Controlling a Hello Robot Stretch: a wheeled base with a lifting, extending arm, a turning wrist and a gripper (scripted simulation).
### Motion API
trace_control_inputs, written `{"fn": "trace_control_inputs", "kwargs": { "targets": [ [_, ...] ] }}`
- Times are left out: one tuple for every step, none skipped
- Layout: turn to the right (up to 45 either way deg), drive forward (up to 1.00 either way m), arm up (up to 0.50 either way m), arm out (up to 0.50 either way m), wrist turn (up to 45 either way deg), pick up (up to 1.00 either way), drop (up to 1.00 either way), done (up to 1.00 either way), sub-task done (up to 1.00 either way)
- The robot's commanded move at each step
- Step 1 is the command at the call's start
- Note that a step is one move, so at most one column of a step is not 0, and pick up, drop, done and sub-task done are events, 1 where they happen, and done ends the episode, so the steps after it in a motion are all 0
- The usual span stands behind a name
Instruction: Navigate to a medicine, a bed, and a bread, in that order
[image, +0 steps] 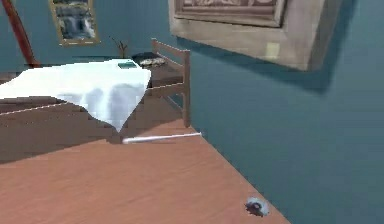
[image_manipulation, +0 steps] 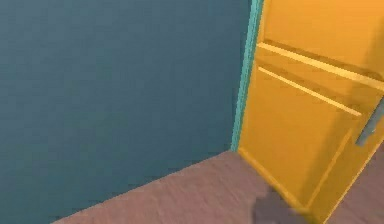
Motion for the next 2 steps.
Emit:
{"fn": "trace_control_inputs", "kwargs": {
  "targets": [
    [0.0, 0.35, 0.0, 0.0, 0.0, 0.0, 0.0, 0.0, 0.0],
    [-24.0, 0.0, 0.0, 0.0, 0.0, 0.0, 0.0, 0.0, 0.0]
  ]
}}
